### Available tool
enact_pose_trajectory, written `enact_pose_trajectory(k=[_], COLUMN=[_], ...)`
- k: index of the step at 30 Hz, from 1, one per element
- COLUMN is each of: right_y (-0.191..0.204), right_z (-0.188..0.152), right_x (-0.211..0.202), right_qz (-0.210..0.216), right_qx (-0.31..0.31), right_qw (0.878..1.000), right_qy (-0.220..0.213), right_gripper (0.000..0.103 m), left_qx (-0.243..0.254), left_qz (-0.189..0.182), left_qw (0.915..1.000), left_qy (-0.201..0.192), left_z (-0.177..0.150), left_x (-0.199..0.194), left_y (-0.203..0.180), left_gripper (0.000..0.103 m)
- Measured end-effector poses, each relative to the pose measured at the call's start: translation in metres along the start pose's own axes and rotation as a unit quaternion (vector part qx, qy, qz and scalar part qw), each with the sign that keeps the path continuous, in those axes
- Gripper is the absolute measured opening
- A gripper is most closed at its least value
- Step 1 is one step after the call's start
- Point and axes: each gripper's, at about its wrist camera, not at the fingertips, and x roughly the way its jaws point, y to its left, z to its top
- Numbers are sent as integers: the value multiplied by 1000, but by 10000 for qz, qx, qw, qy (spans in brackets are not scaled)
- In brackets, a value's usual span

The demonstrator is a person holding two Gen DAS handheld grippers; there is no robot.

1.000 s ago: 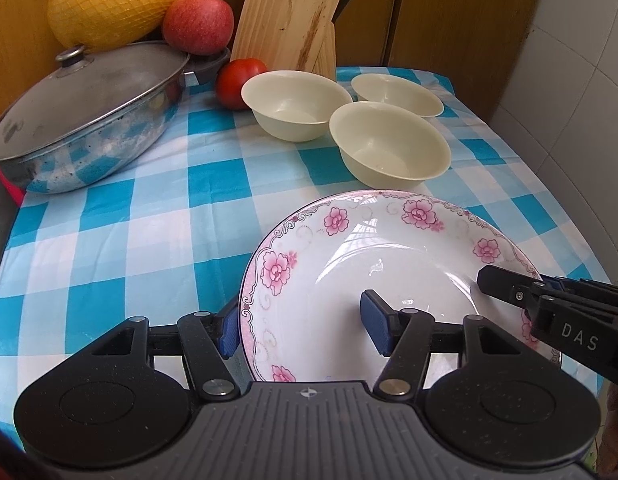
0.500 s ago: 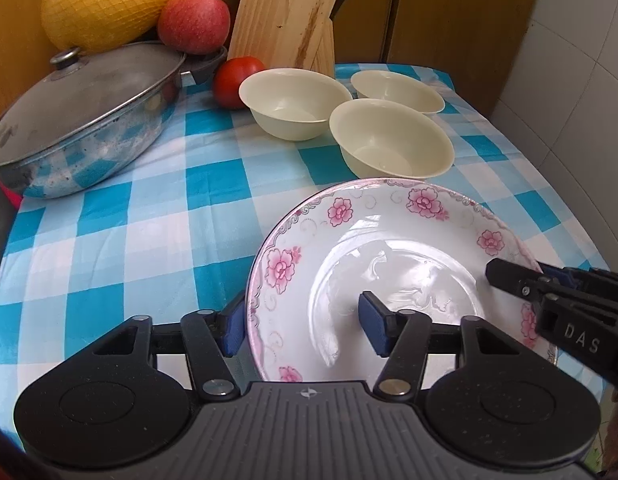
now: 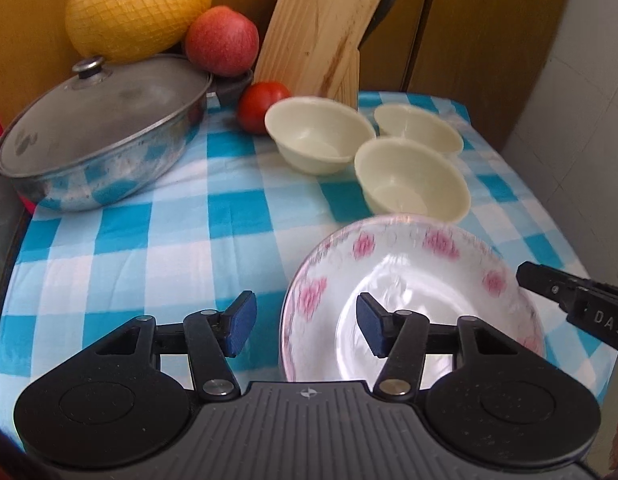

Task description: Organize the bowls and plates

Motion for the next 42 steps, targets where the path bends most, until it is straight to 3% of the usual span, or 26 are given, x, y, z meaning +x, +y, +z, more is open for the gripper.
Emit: enact_pose_trajectory(k=[6,11,20,27,31,38,42], right_y=[4,1,-9,-9,-9,-10,-10], right_z=[38,52,60,61,60,58,59], right_x=[22,50,86,105,114,121,121], right_qz=[50,-86,-137,-141,-26,-35,-4], right_qx=[203,222,273,283,353,395,402], right_qw=[9998,9997,9990,9980,9966,9960,9959], right_qy=[-61,62,315,545,738,804,808], right_gripper=[19,19,19,19,15,12,12], left_qx=[-321,-514,-203,-149,-86,-105,21], left_qz=[-348,-423,-273,-239,-233,-431,-423], left_qw=[9989,9977,9994,9988,9991,9975,9978], left_qy=[-30,152,119,396,357,541,509], left_z=[39,57,73,73,75,77,76], left_x=[16,45,73,96,98,109,109], left_y=[-9,-12,-28,-33,-34,-32,-37], left_gripper=[70,69,69,52,49,20,18])
